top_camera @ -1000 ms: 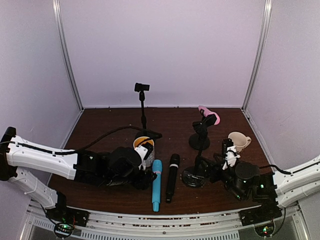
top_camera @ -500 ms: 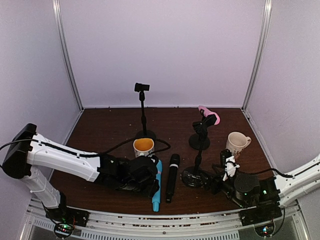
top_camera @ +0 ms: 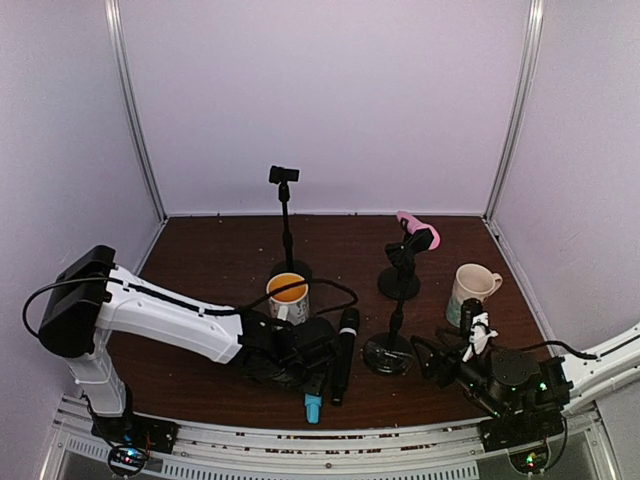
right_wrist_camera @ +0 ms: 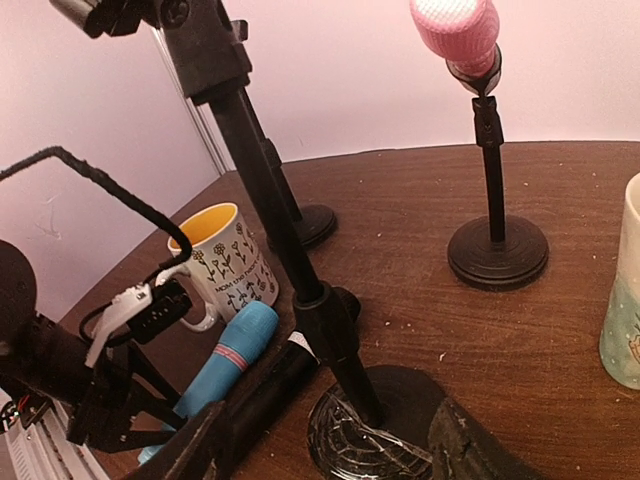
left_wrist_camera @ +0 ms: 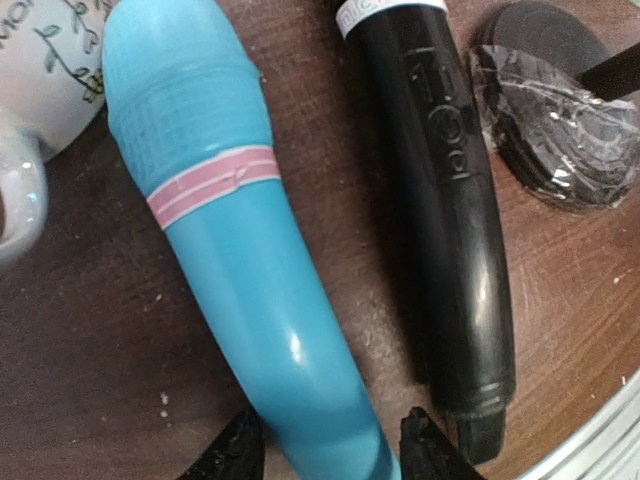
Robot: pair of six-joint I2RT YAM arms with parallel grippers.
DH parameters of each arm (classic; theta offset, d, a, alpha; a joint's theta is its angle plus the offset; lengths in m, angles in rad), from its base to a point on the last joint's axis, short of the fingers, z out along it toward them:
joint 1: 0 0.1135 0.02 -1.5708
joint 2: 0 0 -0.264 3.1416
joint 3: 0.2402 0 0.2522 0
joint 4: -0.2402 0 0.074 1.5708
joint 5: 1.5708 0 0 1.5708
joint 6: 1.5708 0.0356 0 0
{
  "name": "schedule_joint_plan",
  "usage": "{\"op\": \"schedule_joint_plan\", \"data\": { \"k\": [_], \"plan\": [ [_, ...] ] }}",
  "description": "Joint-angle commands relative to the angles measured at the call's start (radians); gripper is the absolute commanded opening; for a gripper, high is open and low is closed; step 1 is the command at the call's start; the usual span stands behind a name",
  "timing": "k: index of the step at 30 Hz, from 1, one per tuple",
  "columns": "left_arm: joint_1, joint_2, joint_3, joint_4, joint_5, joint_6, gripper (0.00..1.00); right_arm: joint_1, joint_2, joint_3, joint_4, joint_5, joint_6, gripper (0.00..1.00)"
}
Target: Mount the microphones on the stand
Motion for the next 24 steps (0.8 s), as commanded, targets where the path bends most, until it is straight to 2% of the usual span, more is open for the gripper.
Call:
{"op": "schedule_joint_plan", "data": {
  "k": [1, 4, 11, 17, 24],
  "plan": [
    [-0.001, 0.059, 0.046, -0.024, 0.005, -0.015, 0.47, 0.007, -0.062, -0.025, -0.044, 0.034, 0.018, 0.68],
    [0.001, 0.073, 0.049, -0.024, 0.0, -0.019, 0.42, 0.007, -0.096, -0.04, -0.054, 0.034, 0.024, 0.68],
    [0.018, 0.089, 0.052, -0.028, 0.012, -0.017, 0.4, 0.008, -0.137, -0.045, -0.083, 0.04, 0.029, 0.67],
    [0.031, 0.097, 0.052, -0.027, 0.018, -0.012, 0.45, 0.008, -0.141, -0.04, -0.098, 0.036, 0.035, 0.67],
    [0.03, 0.045, 0.038, -0.034, -0.004, -0.008, 0.24, 0.009, -0.142, -0.03, -0.11, 0.034, 0.031, 0.67]
  ]
}}
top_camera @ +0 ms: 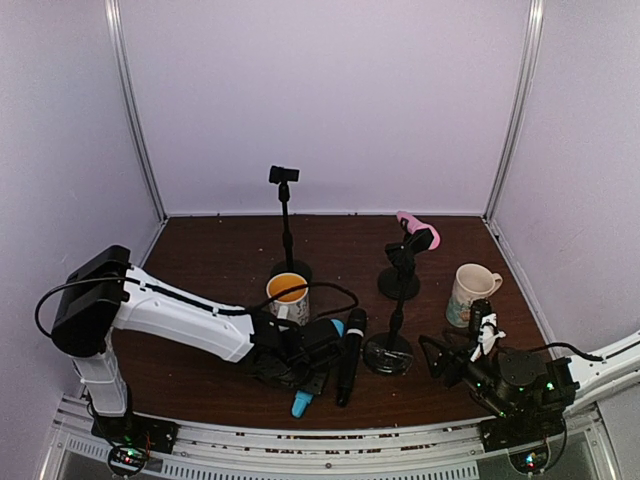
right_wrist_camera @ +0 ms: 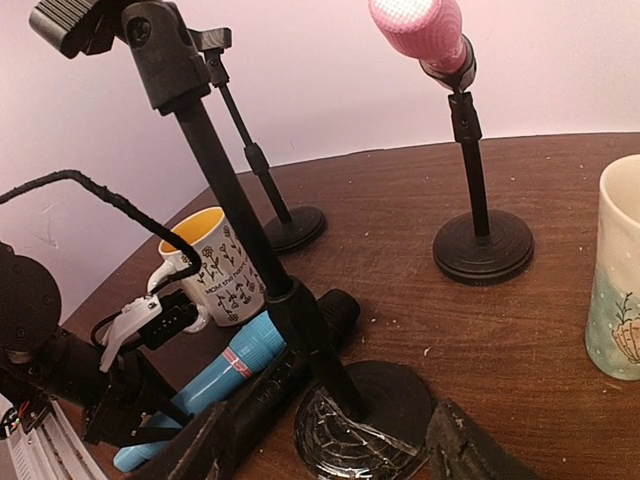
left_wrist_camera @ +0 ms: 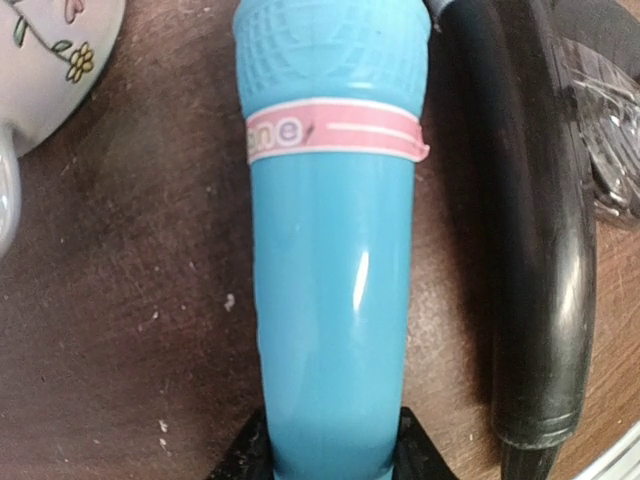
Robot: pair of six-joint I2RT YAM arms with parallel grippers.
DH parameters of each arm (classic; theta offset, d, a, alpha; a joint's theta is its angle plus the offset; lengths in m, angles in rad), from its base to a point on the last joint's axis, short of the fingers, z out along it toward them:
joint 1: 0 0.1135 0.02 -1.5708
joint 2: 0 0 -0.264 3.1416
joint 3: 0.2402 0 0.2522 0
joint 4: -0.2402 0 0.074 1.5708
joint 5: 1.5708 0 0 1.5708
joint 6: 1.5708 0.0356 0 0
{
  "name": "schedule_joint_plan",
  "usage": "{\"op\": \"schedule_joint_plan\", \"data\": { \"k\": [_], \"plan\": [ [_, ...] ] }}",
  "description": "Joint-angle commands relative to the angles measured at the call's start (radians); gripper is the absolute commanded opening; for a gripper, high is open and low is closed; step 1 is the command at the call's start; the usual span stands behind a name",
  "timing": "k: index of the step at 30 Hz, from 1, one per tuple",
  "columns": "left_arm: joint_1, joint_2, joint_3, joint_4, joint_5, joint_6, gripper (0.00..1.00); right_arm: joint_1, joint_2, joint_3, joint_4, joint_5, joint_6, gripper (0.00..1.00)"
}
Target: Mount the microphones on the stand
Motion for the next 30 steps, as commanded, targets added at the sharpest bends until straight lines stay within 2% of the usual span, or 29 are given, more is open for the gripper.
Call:
{"op": "schedule_joint_plan", "data": {
  "k": [1, 7, 11, 16, 19, 22, 26, 30],
  "plan": [
    [0.008, -0.05, -0.002, -0.018, -0.024, 0.003, 0.21, 0.009, -0.015, 0.004, -0.031, 0.014, 0.004, 0.67],
    [-0.012, -0.177, 0.014, -0.07, -0.097, 0.012, 0.11, 0.009, -0.051, 0.031, -0.095, 0.012, -0.021, 0.66],
    [-0.03, -0.26, 0.022, -0.096, -0.125, 0.027, 0.0, 0.01, -0.084, 0.044, -0.13, -0.002, -0.027, 0.66],
    [-0.05, -0.355, -0.037, -0.047, -0.137, 0.044, 0.0, 0.011, -0.07, 0.064, -0.127, -0.04, -0.027, 0.65],
    [-0.074, -0.43, -0.103, 0.082, -0.177, 0.118, 0.0, 0.015, -0.04, 0.082, -0.069, -0.117, -0.069, 0.65],
    [-0.099, -0.51, -0.19, 0.278, -0.199, 0.242, 0.0, 0.017, -0.004, 0.099, 0.024, -0.234, -0.103, 0.65],
    [-0.122, -0.598, -0.31, 0.556, -0.159, 0.409, 0.0, 0.021, 0.06, 0.163, 0.067, -0.342, -0.142, 0.65],
    [-0.138, -0.661, -0.393, 0.768, -0.137, 0.485, 0.0, 0.028, 0.125, 0.238, 0.079, -0.438, -0.2, 0.65]
  ]
}}
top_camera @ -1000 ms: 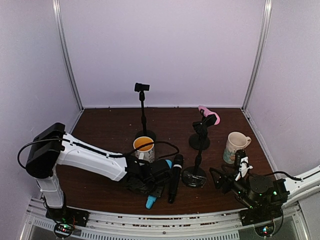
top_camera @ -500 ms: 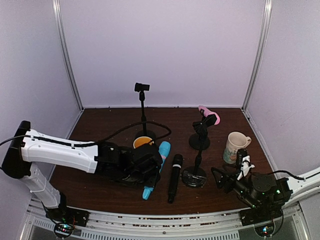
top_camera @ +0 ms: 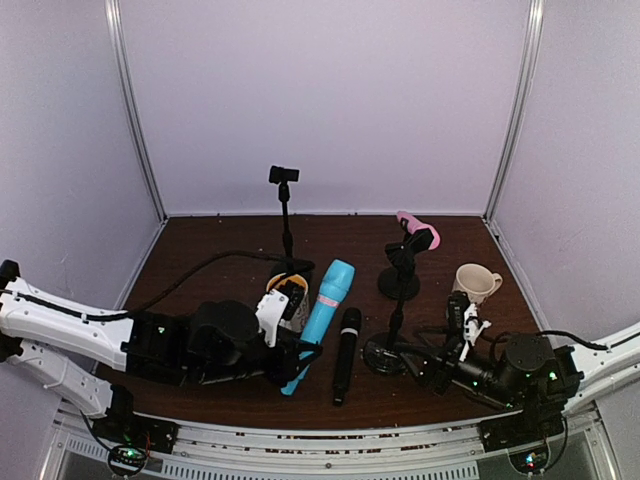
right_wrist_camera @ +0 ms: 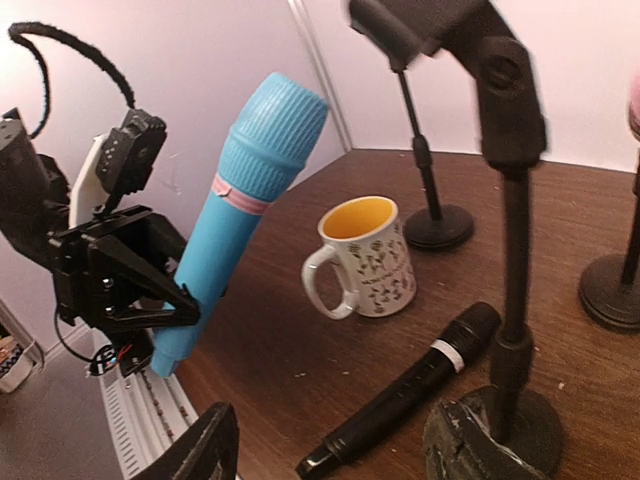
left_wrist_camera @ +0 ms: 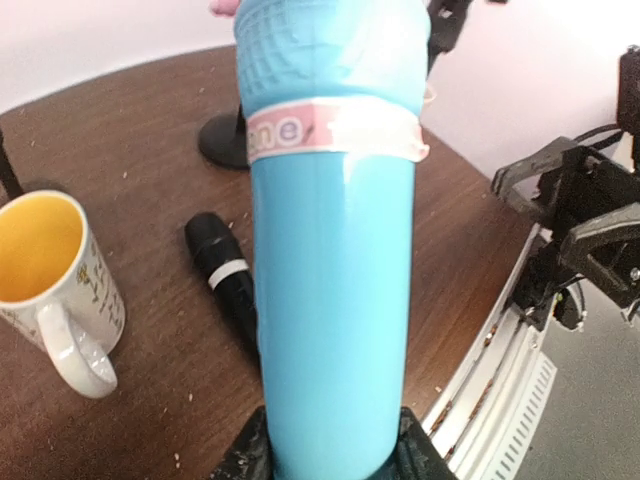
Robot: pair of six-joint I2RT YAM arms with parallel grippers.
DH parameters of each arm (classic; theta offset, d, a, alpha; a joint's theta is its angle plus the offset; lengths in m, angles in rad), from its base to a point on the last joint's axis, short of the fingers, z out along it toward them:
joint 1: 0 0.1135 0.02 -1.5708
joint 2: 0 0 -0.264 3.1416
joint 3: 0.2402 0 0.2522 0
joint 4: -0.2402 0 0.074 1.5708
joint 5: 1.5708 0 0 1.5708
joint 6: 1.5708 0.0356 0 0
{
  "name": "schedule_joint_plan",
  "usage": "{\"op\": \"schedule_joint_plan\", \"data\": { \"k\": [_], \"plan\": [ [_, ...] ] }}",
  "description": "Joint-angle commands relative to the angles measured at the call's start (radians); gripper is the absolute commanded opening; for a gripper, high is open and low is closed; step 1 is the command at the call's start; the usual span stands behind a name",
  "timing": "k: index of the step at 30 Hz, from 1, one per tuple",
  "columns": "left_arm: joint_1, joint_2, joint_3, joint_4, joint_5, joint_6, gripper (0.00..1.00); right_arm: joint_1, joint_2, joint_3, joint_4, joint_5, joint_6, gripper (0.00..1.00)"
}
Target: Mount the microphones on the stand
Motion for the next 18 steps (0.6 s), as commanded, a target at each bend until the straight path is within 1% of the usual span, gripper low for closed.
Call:
{"op": "schedule_joint_plan", "data": {
  "k": [1, 5, 10, 14, 18],
  "plan": [
    [-0.02, -0.074, -0.065, 0.388, 0.013, 0.175, 0.0, 0.013, 0.051, 0.091, 0.064, -0.16, -0.082, 0.65],
    [-0.031, -0.097, -0.082, 0.496, 0.032, 0.252, 0.0, 0.015, 0.108, 0.147, 0.075, -0.213, -0.107, 0.66],
    [-0.031, -0.093, -0.106, 0.704, 0.094, 0.312, 0.0, 0.017, 0.2, 0.231, 0.067, -0.263, -0.127, 0.67],
    [-0.031, -0.068, -0.085, 0.772, 0.142, 0.331, 0.0, 0.019, 0.259, 0.28, 0.077, -0.297, -0.131, 0.68],
    [-0.031, -0.03, -0.088, 0.863, 0.182, 0.31, 0.0, 0.02, 0.281, 0.287, 0.113, -0.321, -0.127, 0.68]
  ]
}}
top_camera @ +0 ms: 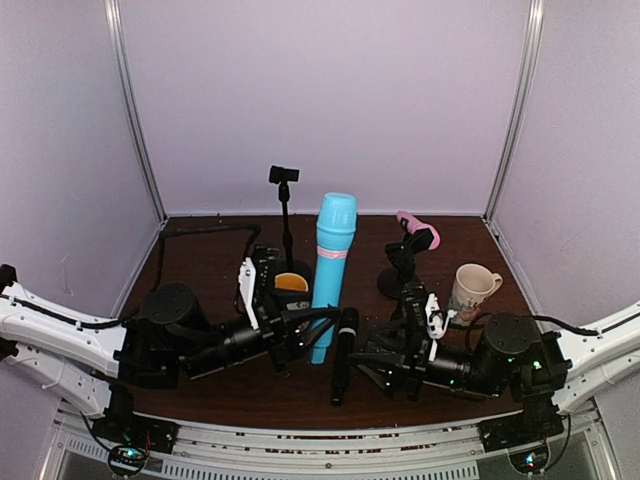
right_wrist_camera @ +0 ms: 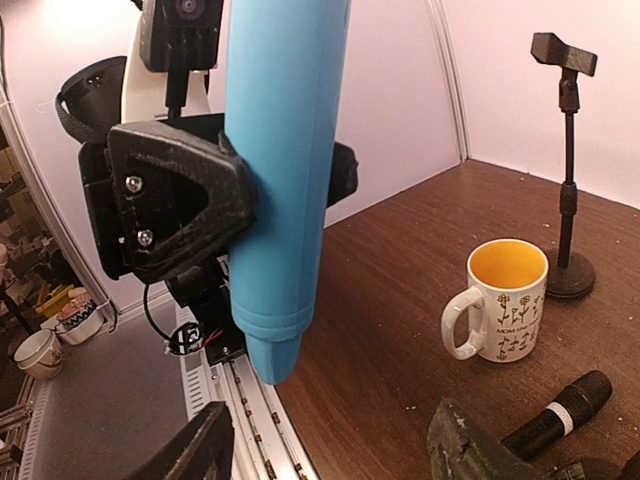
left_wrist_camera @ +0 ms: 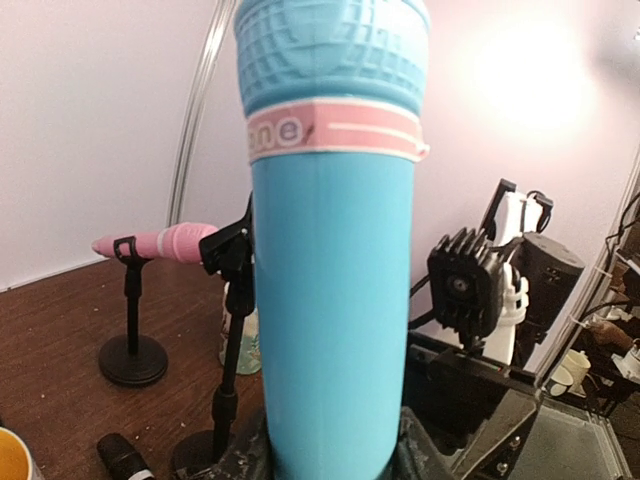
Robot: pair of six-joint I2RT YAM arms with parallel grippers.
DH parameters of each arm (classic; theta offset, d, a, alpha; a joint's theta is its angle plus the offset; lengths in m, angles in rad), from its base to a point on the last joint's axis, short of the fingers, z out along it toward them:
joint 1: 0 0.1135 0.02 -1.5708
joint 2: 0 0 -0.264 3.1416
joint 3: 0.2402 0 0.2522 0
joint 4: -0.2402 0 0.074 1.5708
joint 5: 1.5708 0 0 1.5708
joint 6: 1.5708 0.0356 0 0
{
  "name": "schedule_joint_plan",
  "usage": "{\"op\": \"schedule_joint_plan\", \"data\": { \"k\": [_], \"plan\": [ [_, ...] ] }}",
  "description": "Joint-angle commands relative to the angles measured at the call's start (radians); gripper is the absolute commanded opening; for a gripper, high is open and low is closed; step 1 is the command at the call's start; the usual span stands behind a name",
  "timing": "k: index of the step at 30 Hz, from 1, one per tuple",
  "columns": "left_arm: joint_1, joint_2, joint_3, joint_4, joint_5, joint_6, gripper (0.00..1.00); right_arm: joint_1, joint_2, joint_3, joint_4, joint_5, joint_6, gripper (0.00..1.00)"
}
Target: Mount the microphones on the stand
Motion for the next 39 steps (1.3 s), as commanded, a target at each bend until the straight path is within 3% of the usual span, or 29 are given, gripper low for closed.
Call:
{"op": "schedule_joint_plan", "data": {
  "k": [1, 15, 18, 22, 23, 26, 28, 32, 39],
  "plan": [
    [-0.003, 0.045, 0.009, 0.205, 0.073, 0.011, 0.0, 0.008, 0.019, 0.026, 0.062, -0.05, -0.015, 0.68],
    [-0.003, 0.149, 0.078, 0.256, 0.277, -0.025, 0.0, 0.009, 0.104, 0.074, 0.103, -0.143, -0.058, 0.68],
    [-0.003, 0.155, 0.082, 0.256, 0.28, -0.028, 0.0, 0.009, 0.107, 0.072, 0.113, -0.137, -0.055, 0.59],
    [-0.003, 0.158, 0.099, 0.218, 0.292, -0.031, 0.01, 0.009, 0.074, 0.045, 0.136, -0.126, -0.055, 0.31],
    [-0.003, 0.158, 0.105, 0.199, 0.297, -0.025, 0.07, 0.009, 0.066, 0.041, 0.132, -0.118, -0.054, 0.26],
    [-0.003, 0.151, 0.114, 0.138, 0.297, -0.002, 0.42, 0.009, 0.048, 0.043, 0.09, -0.114, -0.056, 0.21],
    [-0.003, 0.133, 0.112, 0.1, 0.276, 0.02, 0.53, 0.009, 0.041, 0.047, 0.055, -0.127, -0.056, 0.2],
    [-0.003, 0.081, 0.146, -0.011, 0.232, 0.074, 0.65, 0.009, 0.042, 0.04, 0.004, -0.173, -0.058, 0.19],
    [-0.002, 0.068, 0.243, -0.215, 0.211, 0.137, 0.66, 0.009, 0.108, 0.099, -0.091, -0.236, -0.073, 0.17]
  ]
}}
